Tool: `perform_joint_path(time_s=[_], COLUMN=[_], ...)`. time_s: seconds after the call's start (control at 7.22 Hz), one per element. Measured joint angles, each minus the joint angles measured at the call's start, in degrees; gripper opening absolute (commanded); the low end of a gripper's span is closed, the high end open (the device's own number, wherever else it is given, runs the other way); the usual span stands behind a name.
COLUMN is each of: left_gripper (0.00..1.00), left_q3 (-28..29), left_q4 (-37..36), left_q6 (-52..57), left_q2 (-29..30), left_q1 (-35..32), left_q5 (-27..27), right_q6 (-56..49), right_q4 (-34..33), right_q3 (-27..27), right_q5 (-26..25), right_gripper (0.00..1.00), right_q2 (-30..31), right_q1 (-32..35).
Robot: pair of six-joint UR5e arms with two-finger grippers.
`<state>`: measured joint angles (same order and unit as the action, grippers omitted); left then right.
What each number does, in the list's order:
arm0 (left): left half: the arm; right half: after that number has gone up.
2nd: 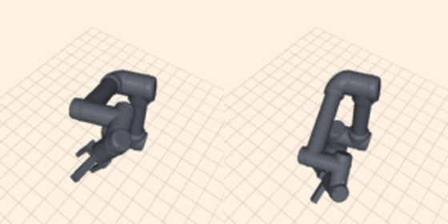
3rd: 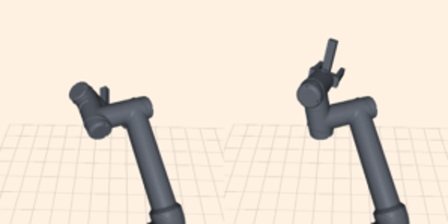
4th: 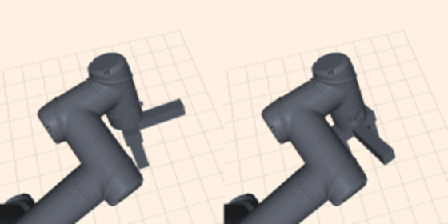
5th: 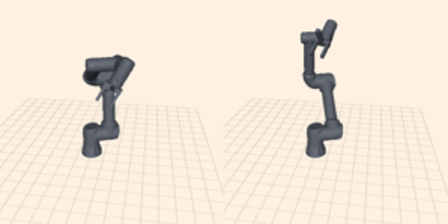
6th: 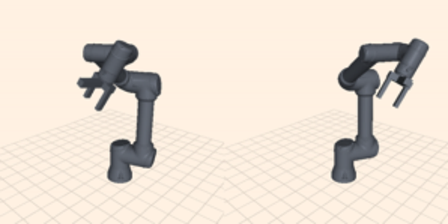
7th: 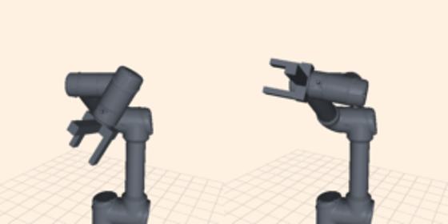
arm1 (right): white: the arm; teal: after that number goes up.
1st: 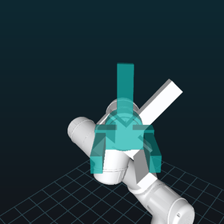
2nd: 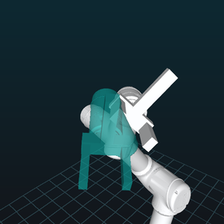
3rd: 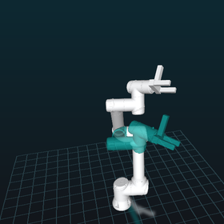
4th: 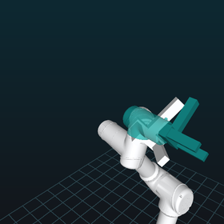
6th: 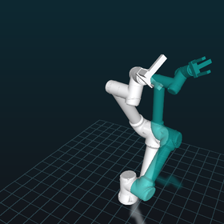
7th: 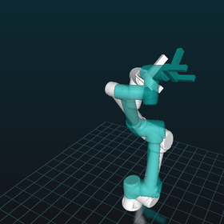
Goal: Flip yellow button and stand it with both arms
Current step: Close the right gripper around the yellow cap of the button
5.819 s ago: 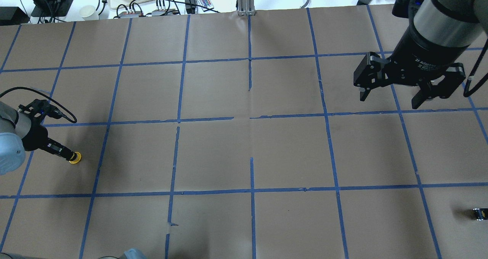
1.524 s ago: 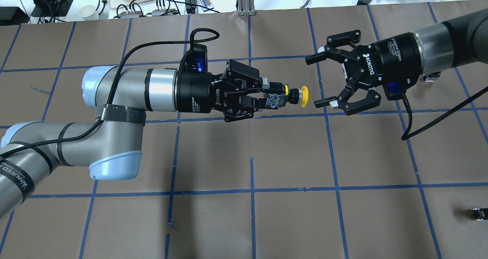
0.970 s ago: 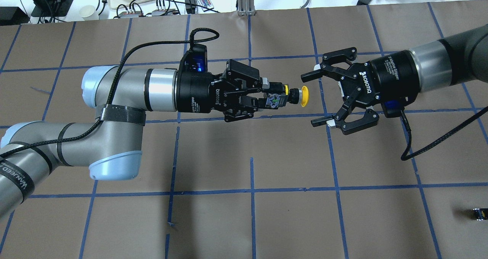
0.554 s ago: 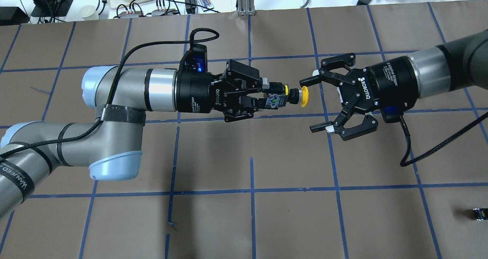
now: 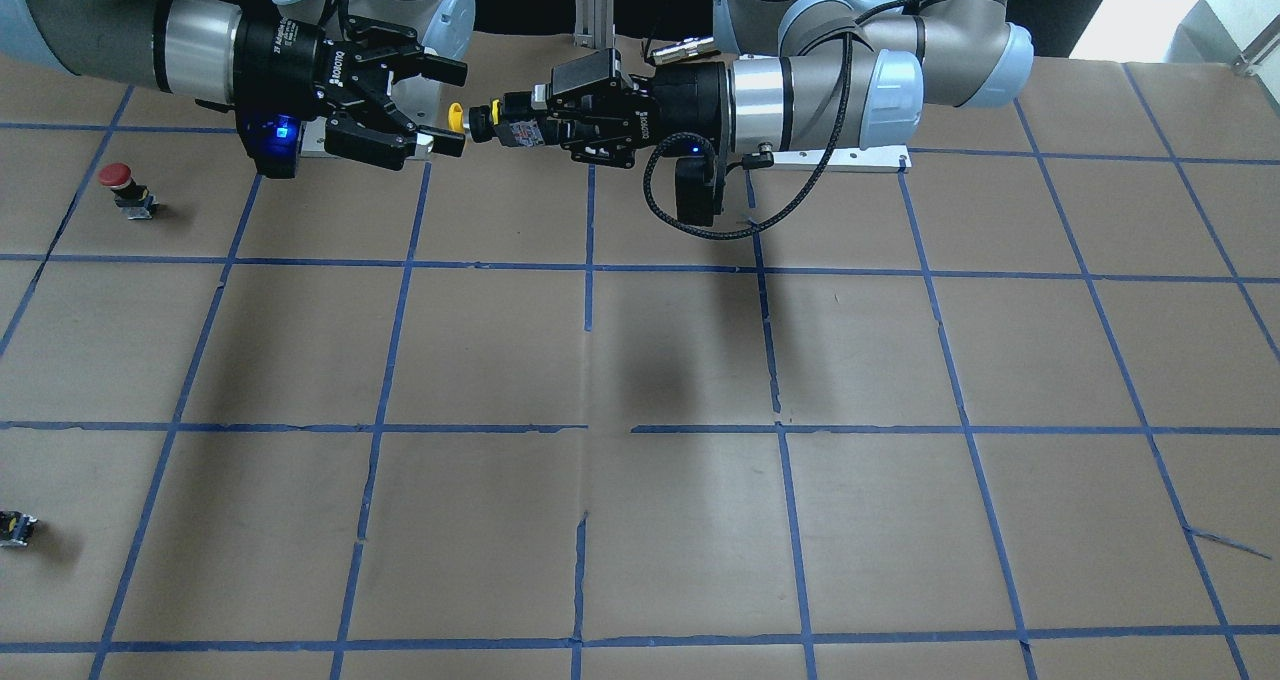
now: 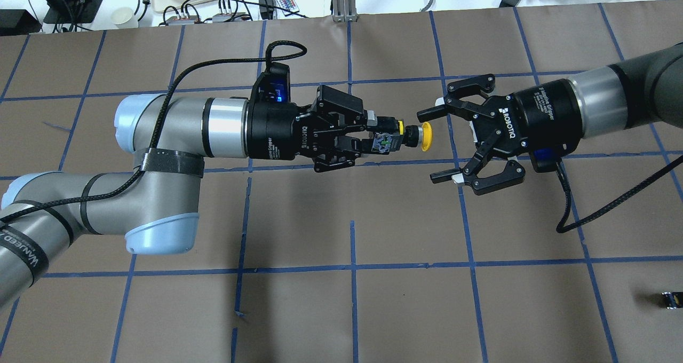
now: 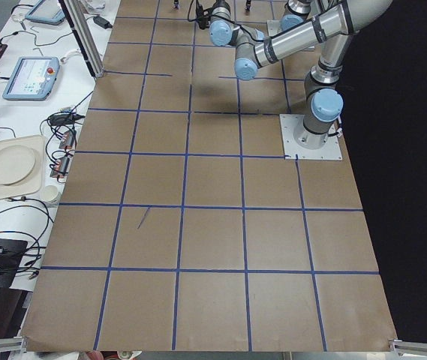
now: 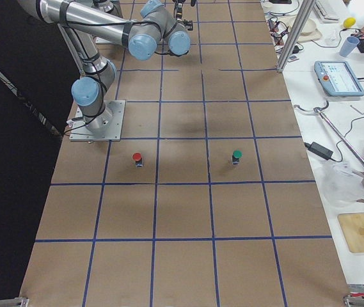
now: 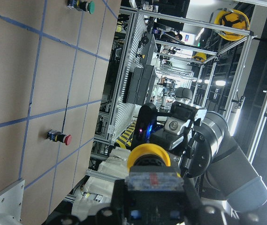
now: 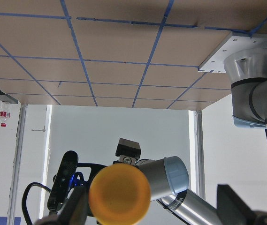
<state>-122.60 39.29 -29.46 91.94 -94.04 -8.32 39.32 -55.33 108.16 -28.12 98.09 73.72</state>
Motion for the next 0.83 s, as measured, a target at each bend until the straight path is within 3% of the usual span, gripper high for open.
perform_joint_path(time_s=[0.42,0.69,0.83], left_gripper=[0.02,0.02,0.02], left_q3=[-0.2,-0.2,-0.3], left_q4=[-0.5,-0.6,-0.6], left_q6=[-0.1,-0.1,-0.1], left_q2=[0.0,-0.1,-0.1], left_q1=[0.0,0.0,-0.1], left_q5=[0.0,0.0,0.0], right_q6=[0.0,-0.1,-0.1], right_q4=[-0.4,-0.6,-0.6], right_q3=[0.0,0.0,0.0], right_q5=[1.8,2.3,2.3], right_gripper=[0.47,0.4,0.27], right_q2=[-0.4,-0.5,-0.5], right_q1=[0.0,0.0,0.0])
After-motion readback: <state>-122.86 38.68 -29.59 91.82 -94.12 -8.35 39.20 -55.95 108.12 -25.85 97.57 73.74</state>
